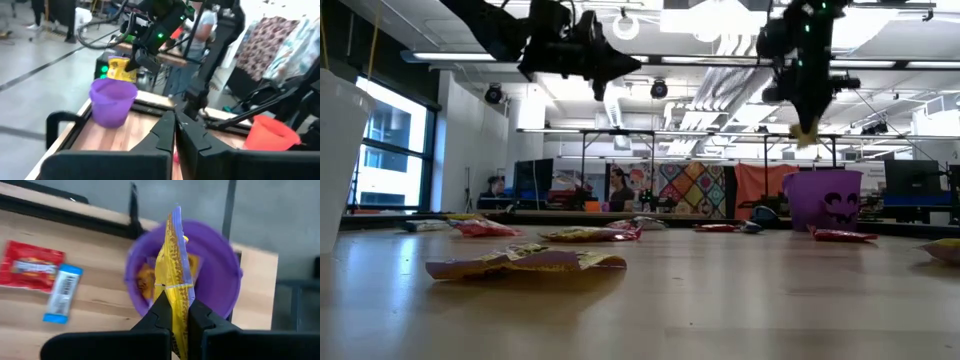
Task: Sort candy
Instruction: Put the yellow candy into the purple bin, then put the white chocolate bar into the white bin
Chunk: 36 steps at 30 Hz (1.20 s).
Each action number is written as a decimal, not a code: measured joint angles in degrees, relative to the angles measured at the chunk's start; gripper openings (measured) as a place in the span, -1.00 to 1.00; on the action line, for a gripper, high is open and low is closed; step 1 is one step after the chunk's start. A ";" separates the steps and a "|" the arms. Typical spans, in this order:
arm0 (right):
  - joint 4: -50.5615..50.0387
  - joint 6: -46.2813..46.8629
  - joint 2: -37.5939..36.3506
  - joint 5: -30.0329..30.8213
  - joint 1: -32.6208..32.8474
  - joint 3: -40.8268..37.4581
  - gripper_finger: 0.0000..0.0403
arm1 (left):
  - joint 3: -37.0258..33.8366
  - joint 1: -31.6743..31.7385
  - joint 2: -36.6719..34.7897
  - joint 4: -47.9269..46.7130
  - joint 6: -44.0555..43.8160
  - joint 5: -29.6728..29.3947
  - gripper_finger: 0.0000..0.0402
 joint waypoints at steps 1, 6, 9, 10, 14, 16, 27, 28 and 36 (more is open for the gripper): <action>0.70 0.68 0.00 -0.04 -0.78 -1.82 -0.98 | 0.00 0.00 0.00 -0.61 0.40 -0.26 -0.99; 5.00 2.02 0.00 0.28 -3.74 -9.38 -0.98 | -0.02 0.00 0.00 -1.26 0.65 -0.33 -1.00; 9.57 2.53 0.08 2.36 -3.52 -10.90 -0.98 | -0.02 -0.02 0.00 -1.25 0.68 -1.21 -1.00; 10.96 2.80 0.11 2.49 -3.57 -11.31 -0.98 | -0.02 -0.02 0.00 -1.30 0.67 -1.44 -1.00; 13.91 3.82 1.20 4.20 -4.76 -11.93 -0.98 | -0.56 -0.04 0.00 -1.11 0.72 -3.47 -1.00; 14.48 3.91 2.71 3.80 -5.37 -11.91 -0.98 | -1.33 -0.04 0.00 -1.23 0.72 -3.99 -1.00; 12.43 11.51 7.93 3.07 -5.88 -11.91 -0.78 | -2.19 -0.20 -0.71 -0.85 0.70 -4.26 -1.00; 12.45 11.57 7.91 3.05 -5.88 -11.89 -0.72 | -2.19 -0.20 -0.93 -0.94 0.70 -4.26 -1.00; 6.88 8.52 7.89 3.48 -5.88 -5.11 -0.20 | -2.19 -0.20 -1.27 -3.46 1.32 -4.22 -1.00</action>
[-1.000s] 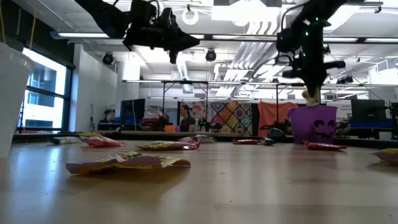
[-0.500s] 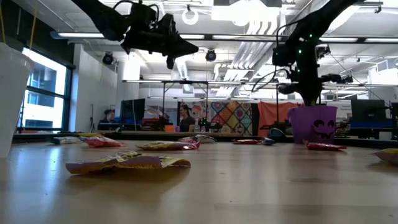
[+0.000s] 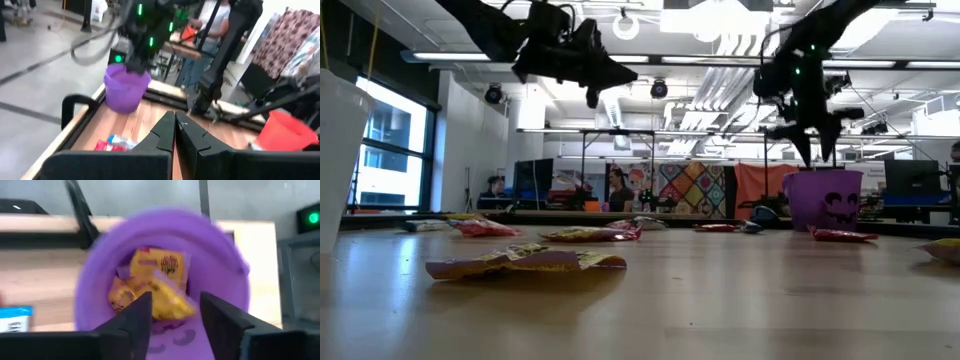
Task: Sort candy
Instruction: Put the white chocolate bar into the white bin
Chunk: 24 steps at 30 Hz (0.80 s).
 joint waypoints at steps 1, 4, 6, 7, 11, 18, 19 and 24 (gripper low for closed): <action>-0.61 -0.92 0.00 0.04 0.13 1.77 -0.16 | 0.00 0.00 0.00 -1.51 1.03 0.00 -1.00; -2.63 -4.09 -0.05 -0.98 1.46 7.38 -0.10 | 0.00 0.00 0.00 -7.15 4.87 -1.23 -1.00; -2.30 -7.10 -0.09 -3.31 3.35 10.72 -0.13 | 0.00 -0.15 0.00 -11.34 7.66 -3.62 -1.00; -1.92 -8.54 -0.09 -4.28 4.57 12.04 -0.16 | 0.00 -0.27 0.00 -13.50 9.23 -5.19 -1.00; 4.19 -14.17 -0.11 -9.90 9.29 14.14 -0.40 | 0.00 -0.91 0.00 -19.65 12.77 -10.27 -1.00; 24.33 -14.78 -0.09 -23.45 17.09 9.71 -0.92 | -3.96 -0.94 -2.13 -17.07 11.36 -11.01 -1.00; 27.18 -14.04 -0.05 -24.19 17.92 8.90 -0.95 | -5.67 -0.94 -3.20 -15.17 10.39 -11.37 -1.00; 33.04 -10.38 4.00 -28.99 19.13 8.35 -0.82 | -15.89 -1.08 -11.42 -9.87 5.30 -13.99 -1.00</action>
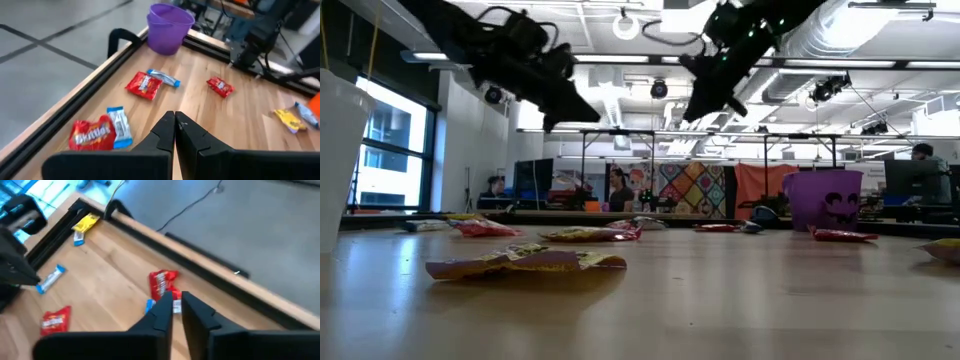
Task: Sort candy
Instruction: Put the white chocolate bar into the white bin
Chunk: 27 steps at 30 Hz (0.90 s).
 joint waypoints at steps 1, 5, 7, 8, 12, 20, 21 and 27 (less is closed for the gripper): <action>0.47 0.54 1.37 -1.14 0.14 0.09 -0.75 | -1.69 -0.18 -1.74 0.67 -1.02 -0.64 -1.00; 0.40 -3.53 7.62 -5.09 0.23 2.12 -0.39 | -6.86 -1.08 -8.30 1.22 -4.46 -4.68 -1.00; 0.68 -9.55 10.29 -7.18 0.23 3.61 -0.22 | -8.63 -1.50 -11.38 1.32 -5.22 -6.52 -1.00; 0.55 -13.22 11.40 -8.67 0.23 4.30 -0.14 | -9.33 -1.56 -12.89 0.99 -5.65 -7.05 -1.00; -0.51 -29.30 15.41 -13.02 0.23 6.35 0.03 | -10.12 -1.85 -17.90 -3.56 -6.36 -9.54 -1.00; -3.36 -45.99 23.53 -13.04 0.93 8.56 0.05 | -10.12 -1.82 -24.37 -10.36 -5.99 -12.20 -1.00; -3.97 -46.38 24.53 -13.05 1.00 8.90 0.05 | -10.12 -1.82 -24.92 -10.80 -5.99 -12.43 -1.00; -4.18 -46.92 29.59 -13.10 1.04 11.83 0.05 | -10.12 -1.82 -26.60 -12.94 -6.03 -12.52 -1.00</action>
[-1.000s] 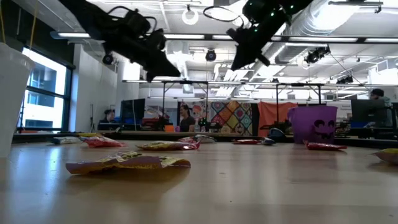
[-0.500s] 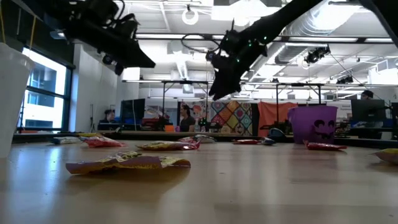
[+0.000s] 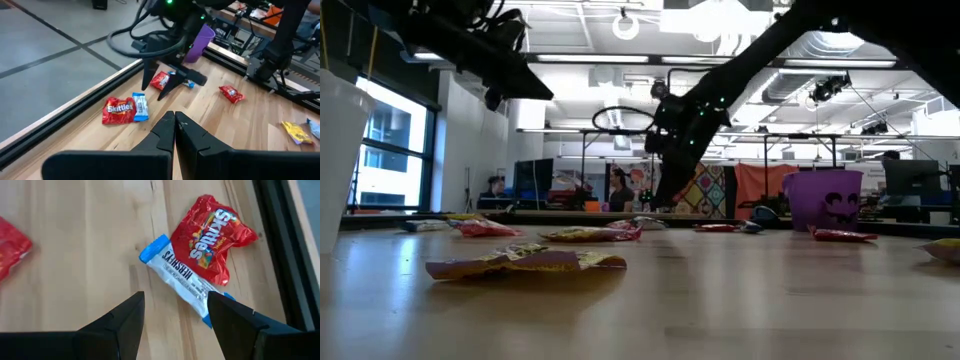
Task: Sort candy
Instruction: Put the white chocolate bar into the white bin
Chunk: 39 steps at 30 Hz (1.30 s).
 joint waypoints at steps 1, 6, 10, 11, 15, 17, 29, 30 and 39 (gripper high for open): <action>-0.04 0.00 0.80 0.10 0.00 0.63 0.05 | 0.00 0.00 -0.07 -0.27 0.00 0.00 -1.00; -2.13 -0.22 4.17 1.08 0.00 4.53 0.05 | 0.00 0.00 -0.12 -0.76 -0.39 -0.01 -1.00; -6.46 -2.36 6.94 1.43 0.00 7.91 0.04 | 0.00 -0.44 -0.12 -0.76 -0.52 -0.02 -1.00; -7.06 -2.91 7.53 1.61 0.00 8.63 0.02 | 0.00 -0.62 -0.11 -0.76 -0.52 -0.02 -1.00; -9.67 -3.63 9.55 2.16 -0.02 11.49 -0.09 | 0.00 -1.55 -0.10 -0.94 -1.00 -0.02 -1.00; -10.20 -3.32 9.93 2.85 -0.04 12.37 -0.19 | 0.00 -2.08 -0.10 -1.07 -1.51 -0.02 -1.00; -14.97 -2.61 9.89 3.08 0.03 14.44 -0.95 | 0.00 -3.82 -1.47 -1.08 -6.52 0.02 -1.00; -16.22 -2.37 9.88 2.82 0.18 15.43 -0.94 | 0.00 -3.82 -1.61 -1.09 -7.62 0.02 -1.00; -20.63 5.96 5.25 -1.41 4.70 25.03 -0.99 | 0.07 -4.72 -0.67 -0.36 -23.17 0.01 -0.82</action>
